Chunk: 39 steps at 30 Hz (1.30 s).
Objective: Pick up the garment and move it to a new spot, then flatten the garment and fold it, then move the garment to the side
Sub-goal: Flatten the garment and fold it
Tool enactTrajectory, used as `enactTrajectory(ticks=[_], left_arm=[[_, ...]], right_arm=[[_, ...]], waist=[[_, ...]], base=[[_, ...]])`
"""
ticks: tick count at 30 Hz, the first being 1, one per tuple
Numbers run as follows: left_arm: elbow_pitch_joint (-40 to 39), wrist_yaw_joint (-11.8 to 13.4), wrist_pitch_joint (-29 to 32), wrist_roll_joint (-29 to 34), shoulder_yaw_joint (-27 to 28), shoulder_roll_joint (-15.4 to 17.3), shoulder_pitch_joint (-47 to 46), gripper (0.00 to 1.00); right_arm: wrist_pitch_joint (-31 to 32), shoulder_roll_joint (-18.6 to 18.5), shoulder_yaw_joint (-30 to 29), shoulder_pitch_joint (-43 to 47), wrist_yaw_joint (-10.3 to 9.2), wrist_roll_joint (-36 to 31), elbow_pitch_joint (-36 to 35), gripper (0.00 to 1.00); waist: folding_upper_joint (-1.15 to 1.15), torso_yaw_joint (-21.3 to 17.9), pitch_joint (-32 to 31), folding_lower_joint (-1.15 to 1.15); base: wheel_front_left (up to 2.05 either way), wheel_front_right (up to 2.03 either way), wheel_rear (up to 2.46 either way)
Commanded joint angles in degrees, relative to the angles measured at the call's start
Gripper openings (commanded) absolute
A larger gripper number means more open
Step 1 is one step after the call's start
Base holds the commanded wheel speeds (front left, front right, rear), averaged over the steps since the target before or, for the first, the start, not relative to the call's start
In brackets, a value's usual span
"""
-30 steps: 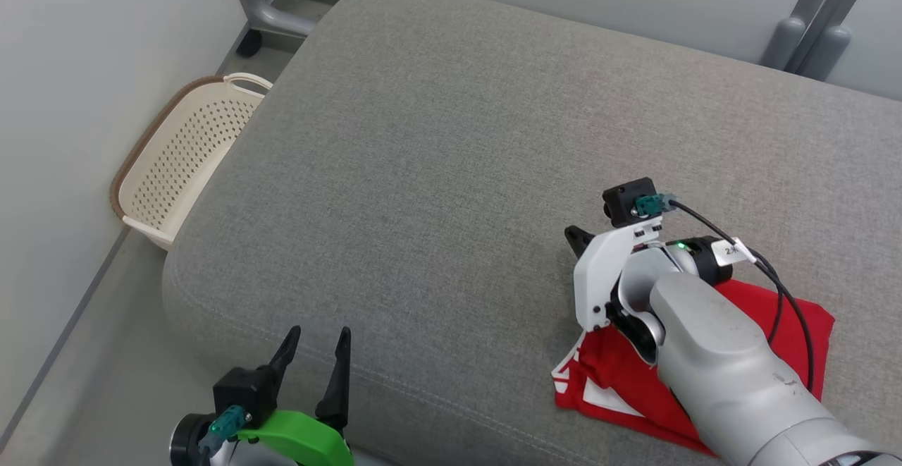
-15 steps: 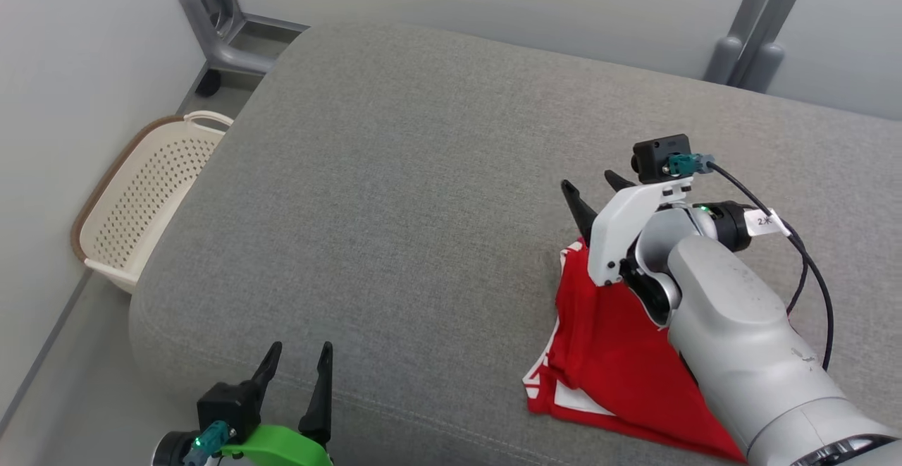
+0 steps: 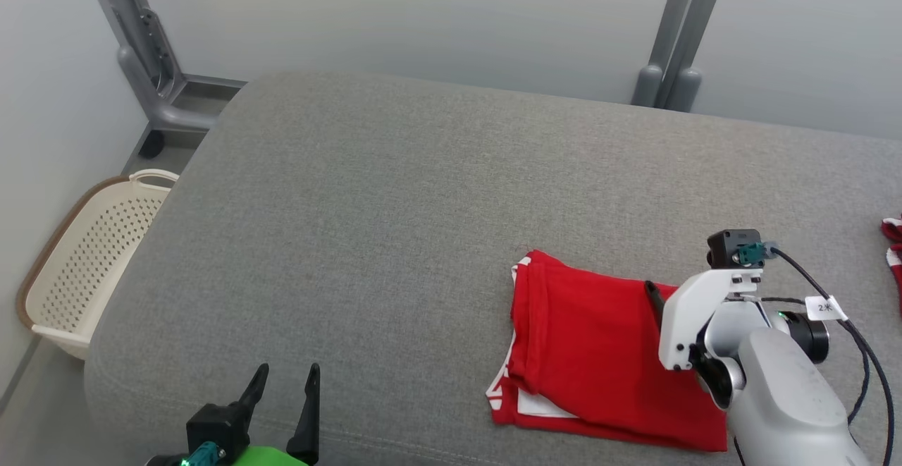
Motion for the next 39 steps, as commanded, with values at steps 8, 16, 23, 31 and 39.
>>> enactTrajectory(ticks=[8, 16, 23, 31, 39], left_arm=[[-1.3, 0.6, 0.7, -0.5, -0.2, 0.8, 1.1, 1.0], [-1.7, 0.6, 0.6, -0.7, -0.4, 0.7, -0.7, 1.0], [-1.3, 0.3, 0.3, -0.7, -0.4, 0.7, -1.8, 1.0], [-0.9, 0.5, 0.2, -0.8, -0.4, 0.9, -2.3, 1.0], [-0.6, 0.4, 0.1, -0.9, -0.8, 0.9, -2.7, 1.0]], right_arm=[[16.9, 0.4, -5.8, 14.7, -0.01, -2.1, -22.5, 1.0], [26.8, 0.4, -7.5, 24.1, -0.01, 1.6, -37.7, 1.0], [28.1, 0.4, -9.1, 25.3, -0.01, 2.7, -39.6, 1.0], [26.6, 0.4, -7.1, 25.0, -0.01, 4.7, -40.4, 1.0], [25.0, 0.4, -3.3, 24.6, -0.01, 5.5, -39.6, 0.0]], waist=[[0.0, -2.8, -1.2, 0.0], [0.0, -3.0, 0.6, 0.0], [0.0, -2.3, 2.5, 0.0], [0.0, -1.6, 2.5, 0.0], [0.0, -0.9, 2.5, 0.0]], base=[[0.0, 0.0, 0.0], [0.0, 0.0, 0.0], [0.0, 0.0, 0.0], [0.0, 0.0, 0.0], [0.0, 0.0, 0.0]])
